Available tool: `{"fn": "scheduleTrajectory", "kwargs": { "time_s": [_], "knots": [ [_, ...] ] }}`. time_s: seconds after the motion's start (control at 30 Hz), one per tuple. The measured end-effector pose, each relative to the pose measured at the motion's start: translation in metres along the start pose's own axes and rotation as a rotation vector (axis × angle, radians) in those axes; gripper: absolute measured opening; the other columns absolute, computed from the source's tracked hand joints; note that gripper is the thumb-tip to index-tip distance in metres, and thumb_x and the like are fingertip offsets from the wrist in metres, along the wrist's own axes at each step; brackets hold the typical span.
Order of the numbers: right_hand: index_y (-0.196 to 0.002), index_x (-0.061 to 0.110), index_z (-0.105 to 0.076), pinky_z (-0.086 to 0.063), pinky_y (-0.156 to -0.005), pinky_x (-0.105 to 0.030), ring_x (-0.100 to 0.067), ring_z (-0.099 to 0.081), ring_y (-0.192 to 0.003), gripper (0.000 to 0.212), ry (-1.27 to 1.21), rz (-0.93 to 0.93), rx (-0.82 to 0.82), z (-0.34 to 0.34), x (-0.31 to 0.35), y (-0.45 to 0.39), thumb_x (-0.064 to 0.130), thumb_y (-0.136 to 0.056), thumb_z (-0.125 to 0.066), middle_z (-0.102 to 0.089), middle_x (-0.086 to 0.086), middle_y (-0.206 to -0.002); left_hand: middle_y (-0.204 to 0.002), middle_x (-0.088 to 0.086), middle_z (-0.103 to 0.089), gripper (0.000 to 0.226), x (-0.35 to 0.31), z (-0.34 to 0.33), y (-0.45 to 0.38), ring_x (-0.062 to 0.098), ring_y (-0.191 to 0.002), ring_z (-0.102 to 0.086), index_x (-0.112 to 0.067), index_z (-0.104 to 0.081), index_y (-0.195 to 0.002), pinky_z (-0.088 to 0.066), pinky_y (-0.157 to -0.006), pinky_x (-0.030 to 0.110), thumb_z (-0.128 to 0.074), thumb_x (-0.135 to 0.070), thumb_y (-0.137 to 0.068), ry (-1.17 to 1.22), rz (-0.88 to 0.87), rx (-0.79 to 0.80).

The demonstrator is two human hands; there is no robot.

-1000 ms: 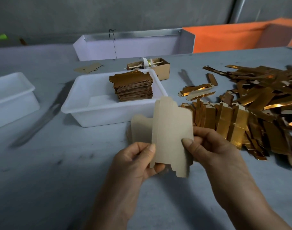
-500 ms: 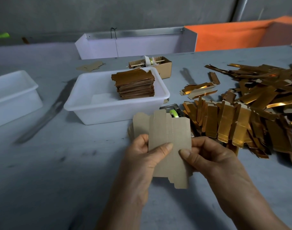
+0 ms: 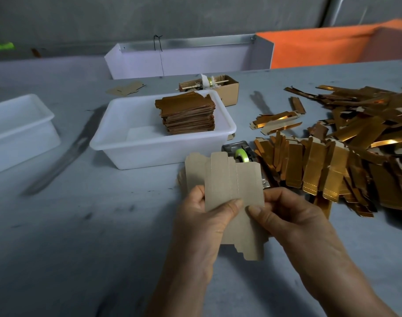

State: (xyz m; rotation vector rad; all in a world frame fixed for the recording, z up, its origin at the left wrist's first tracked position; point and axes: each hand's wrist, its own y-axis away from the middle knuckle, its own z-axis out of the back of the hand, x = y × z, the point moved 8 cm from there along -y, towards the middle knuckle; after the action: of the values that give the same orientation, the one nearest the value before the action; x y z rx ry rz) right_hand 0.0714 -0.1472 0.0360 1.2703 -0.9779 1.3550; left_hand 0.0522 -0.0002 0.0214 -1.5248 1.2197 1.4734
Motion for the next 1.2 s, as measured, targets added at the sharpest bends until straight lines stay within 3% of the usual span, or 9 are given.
{"fn": "scheduleTrajectory", "kwargs": {
  "time_s": [0.2, 0.43, 0.57, 0.7, 0.8, 0.87, 0.97, 1.07, 1.2],
  "knots": [
    [-0.085, 0.041, -0.049, -0.042, -0.050, -0.006, 0.007, -0.054, -0.081, 0.019, 0.566, 0.361, -0.221, -0.001, 0.031, 0.016, 0.038, -0.076, -0.065, -0.054, 0.019, -0.080, -0.082, -0.006, -0.075, 0.024, 0.002, -0.004, 0.001, 0.013, -0.076, -0.072, -0.027, -0.068, -0.082, -0.059, -0.072, 0.040, -0.082, -0.010, -0.071, -0.055, -0.043, -0.066],
    [-0.094, 0.038, -0.057, -0.048, -0.051, -0.009, 0.000, -0.065, -0.062, 0.027, 0.221, 0.300, -0.086, -0.011, 0.028, 0.020, 0.053, -0.074, -0.049, -0.067, 0.009, -0.073, -0.080, 0.003, -0.074, 0.017, 0.001, -0.014, 0.006, 0.016, -0.074, -0.071, -0.022, -0.073, -0.083, -0.054, -0.055, 0.023, -0.064, -0.008, -0.087, -0.040, -0.035, 0.040],
    [-0.107, 0.039, -0.054, -0.047, -0.058, -0.004, 0.007, -0.064, -0.077, 0.034, 0.378, 0.288, -0.087, -0.010, 0.023, 0.017, 0.049, -0.076, -0.046, -0.066, 0.015, -0.086, -0.088, 0.008, -0.073, 0.027, 0.003, -0.019, 0.007, 0.025, -0.090, -0.069, -0.022, -0.074, -0.088, -0.056, -0.077, 0.039, -0.060, -0.045, -0.084, -0.046, 0.018, 0.185],
    [-0.101, 0.041, -0.056, -0.049, -0.056, -0.007, 0.004, -0.066, -0.069, 0.022, 0.305, 0.183, -0.022, -0.012, 0.014, 0.013, 0.034, -0.081, -0.058, -0.068, 0.014, -0.076, -0.084, 0.006, -0.074, 0.016, -0.004, -0.012, 0.007, 0.024, -0.083, -0.071, -0.018, -0.073, -0.091, -0.059, -0.073, 0.040, -0.059, -0.023, -0.093, -0.128, -0.056, 0.139],
    [-0.090, 0.037, -0.057, -0.048, -0.051, -0.016, 0.002, -0.061, -0.069, 0.029, 0.230, 0.150, -0.132, 0.003, 0.015, 0.012, 0.050, -0.065, -0.056, -0.063, 0.017, -0.078, -0.088, 0.014, -0.073, 0.018, -0.002, -0.013, 0.009, 0.034, -0.087, -0.069, -0.015, -0.072, -0.092, -0.055, -0.083, 0.055, -0.059, -0.027, -0.094, -0.180, -0.035, 0.172],
    [-0.090, 0.035, -0.059, -0.044, -0.057, -0.016, 0.002, -0.060, -0.073, 0.036, 0.140, 0.104, -0.154, 0.011, 0.013, 0.008, 0.054, -0.059, -0.058, -0.064, 0.016, -0.079, -0.089, 0.007, -0.075, 0.017, -0.002, -0.016, 0.011, 0.026, -0.089, -0.070, -0.021, -0.073, -0.093, -0.055, -0.085, 0.050, -0.059, -0.029, -0.094, -0.213, -0.023, 0.228],
    [-0.088, 0.029, -0.069, -0.047, -0.072, -0.019, -0.002, -0.066, -0.081, 0.033, -0.085, -0.030, 0.054, -0.001, 0.005, 0.001, 0.045, -0.060, -0.062, -0.071, 0.007, -0.085, -0.085, -0.018, -0.074, 0.020, -0.004, -0.022, 0.016, -0.003, -0.085, -0.069, -0.038, -0.071, -0.086, -0.055, -0.077, 0.020, -0.058, -0.023, -0.093, -0.224, 0.013, 0.298],
    [-0.090, 0.020, -0.072, -0.048, -0.090, -0.040, -0.016, -0.068, -0.091, 0.030, -0.147, -0.071, 0.078, -0.004, 0.001, -0.004, 0.033, -0.065, -0.063, -0.073, -0.002, -0.091, -0.090, -0.013, -0.075, 0.010, 0.000, -0.019, 0.014, 0.002, -0.088, -0.070, -0.030, -0.064, -0.098, -0.054, -0.084, 0.029, -0.064, -0.026, -0.089, -0.260, 0.042, 0.271],
    [-0.090, 0.021, -0.072, -0.049, -0.090, -0.042, -0.016, -0.068, -0.089, 0.029, -0.150, -0.052, 0.033, -0.003, 0.002, -0.006, 0.034, -0.066, -0.063, -0.073, -0.001, -0.088, -0.079, -0.004, -0.074, 0.003, -0.004, -0.016, 0.015, 0.011, -0.079, -0.070, -0.023, -0.069, -0.085, -0.057, -0.080, 0.037, -0.069, -0.026, -0.085, -0.218, -0.001, 0.220]
  ]
}}
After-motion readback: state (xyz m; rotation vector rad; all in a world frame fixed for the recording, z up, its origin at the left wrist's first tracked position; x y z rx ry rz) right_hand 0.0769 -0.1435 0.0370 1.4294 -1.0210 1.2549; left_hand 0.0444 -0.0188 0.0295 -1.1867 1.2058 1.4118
